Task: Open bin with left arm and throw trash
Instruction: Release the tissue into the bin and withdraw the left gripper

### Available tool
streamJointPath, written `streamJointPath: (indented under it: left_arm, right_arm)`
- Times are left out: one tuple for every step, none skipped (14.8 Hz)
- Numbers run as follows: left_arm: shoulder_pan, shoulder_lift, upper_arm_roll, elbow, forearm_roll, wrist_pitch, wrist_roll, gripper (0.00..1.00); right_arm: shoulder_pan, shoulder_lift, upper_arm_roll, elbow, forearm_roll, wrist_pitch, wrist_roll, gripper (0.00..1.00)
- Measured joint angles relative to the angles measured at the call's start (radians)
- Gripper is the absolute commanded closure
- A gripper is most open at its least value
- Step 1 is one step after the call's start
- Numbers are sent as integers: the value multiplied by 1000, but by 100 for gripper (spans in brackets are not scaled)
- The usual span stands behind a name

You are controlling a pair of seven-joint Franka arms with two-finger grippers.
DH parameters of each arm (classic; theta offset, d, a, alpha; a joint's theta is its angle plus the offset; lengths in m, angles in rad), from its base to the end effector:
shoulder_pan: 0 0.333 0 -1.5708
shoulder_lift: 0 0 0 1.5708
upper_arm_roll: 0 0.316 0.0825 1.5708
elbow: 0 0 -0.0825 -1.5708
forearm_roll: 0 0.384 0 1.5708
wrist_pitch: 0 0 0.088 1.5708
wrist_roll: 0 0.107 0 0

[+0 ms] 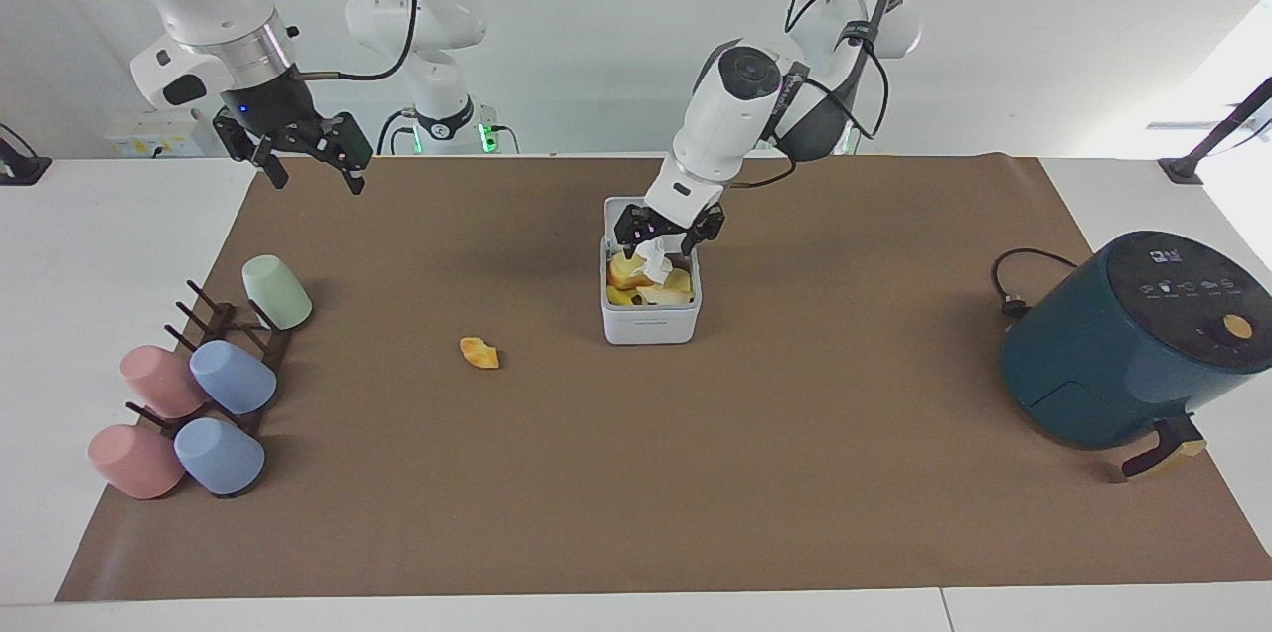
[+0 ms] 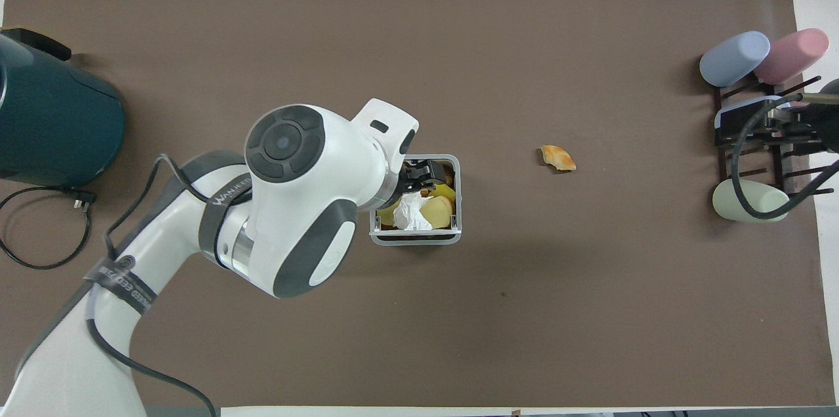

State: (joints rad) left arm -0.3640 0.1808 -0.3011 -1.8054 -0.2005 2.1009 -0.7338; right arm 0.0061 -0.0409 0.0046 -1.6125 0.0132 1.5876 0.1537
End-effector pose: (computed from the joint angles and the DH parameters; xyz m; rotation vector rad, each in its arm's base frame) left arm 0.4892 -0.3836 0.4595 2.8754 0.2418 -0.0829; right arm 0.5432 0.0073 0.6287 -3.1192 0.2236 -0.0233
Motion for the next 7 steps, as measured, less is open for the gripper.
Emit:
streamJointPath:
  left_arm:
    - [29,-4,2,38,5,-43,7,0]
    - [61,-10,3,77,17,-90,13,0]
    - [92,-17,5,112,33,-134,18,0]
    - [124,-27,6,138,56,-172,27,0]
    - [160,-41,7,156,78,-206,49,0]
    - [200,-60,8,165,92,-243,94,0]
    - [247,-80,9,167,99,-283,162,0]
  right_arm:
    - [0,0,-2,0,0,0,-1,0]
    - [0,1,-3,0,0,0,-3,0]
    - [1,2,-3,0,0,0,-6,0]
    - [1,3,-2,0,0,0,-9,0]
    - [2,3,-1,0,0,0,-19,0]
    - [4,4,0,0,0,0,-29,0]
    - [6,4,1,0,0,0,-32,0]
